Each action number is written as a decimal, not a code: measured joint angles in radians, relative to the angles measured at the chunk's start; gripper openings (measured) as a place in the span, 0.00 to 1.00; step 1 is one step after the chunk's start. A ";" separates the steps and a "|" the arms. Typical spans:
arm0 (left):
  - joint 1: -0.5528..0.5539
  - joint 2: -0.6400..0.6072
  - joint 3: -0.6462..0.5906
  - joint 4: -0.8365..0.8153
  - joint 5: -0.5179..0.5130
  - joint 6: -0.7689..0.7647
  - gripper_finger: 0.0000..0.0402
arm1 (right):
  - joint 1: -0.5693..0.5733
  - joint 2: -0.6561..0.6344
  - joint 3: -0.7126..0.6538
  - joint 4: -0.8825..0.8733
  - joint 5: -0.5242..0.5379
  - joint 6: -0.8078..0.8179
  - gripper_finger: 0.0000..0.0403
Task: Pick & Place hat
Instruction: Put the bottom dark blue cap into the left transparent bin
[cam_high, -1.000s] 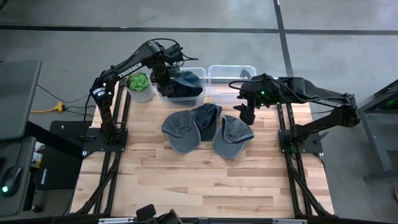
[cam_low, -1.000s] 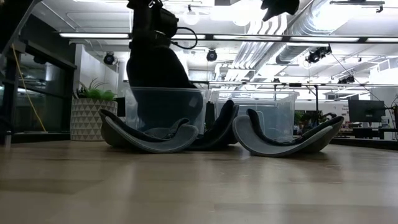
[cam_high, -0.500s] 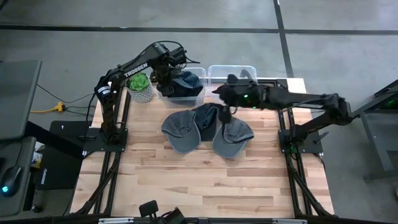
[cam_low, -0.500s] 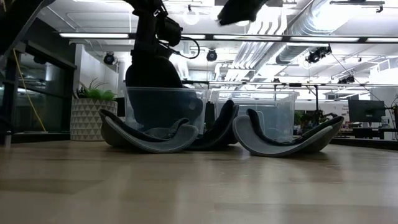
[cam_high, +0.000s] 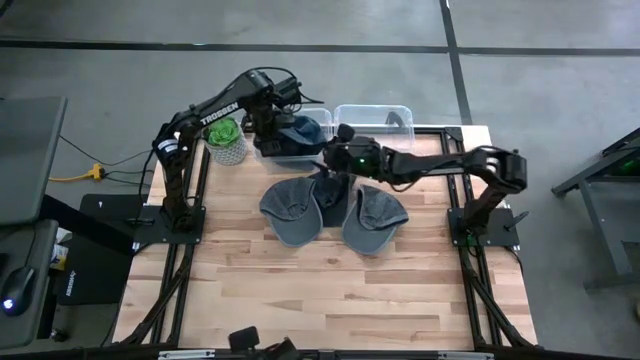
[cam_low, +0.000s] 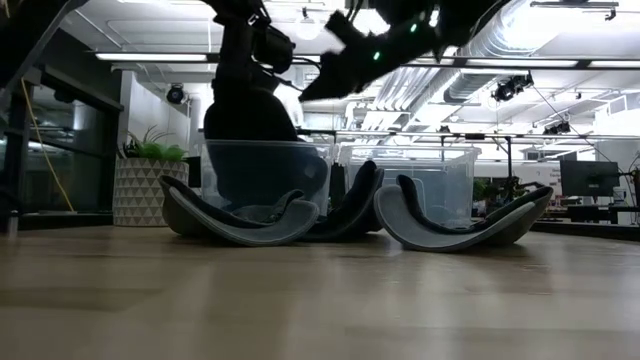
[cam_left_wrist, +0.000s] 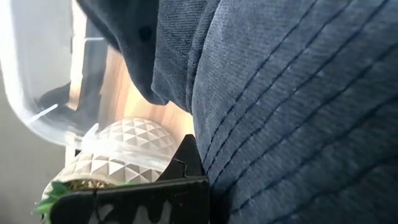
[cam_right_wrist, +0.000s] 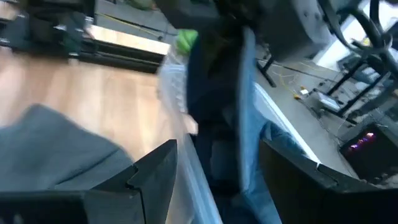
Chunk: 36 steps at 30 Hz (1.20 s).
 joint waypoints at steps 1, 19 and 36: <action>-0.007 0.000 0.000 0.000 0.000 0.006 0.00 | -0.009 0.015 0.000 0.026 0.000 0.007 0.55; -0.040 0.000 0.000 0.008 0.004 0.048 0.00 | -0.049 0.041 0.002 0.110 -0.101 0.047 0.54; -0.041 0.000 0.041 0.050 -0.102 0.079 0.33 | -0.050 0.041 0.002 0.096 -0.110 0.110 0.53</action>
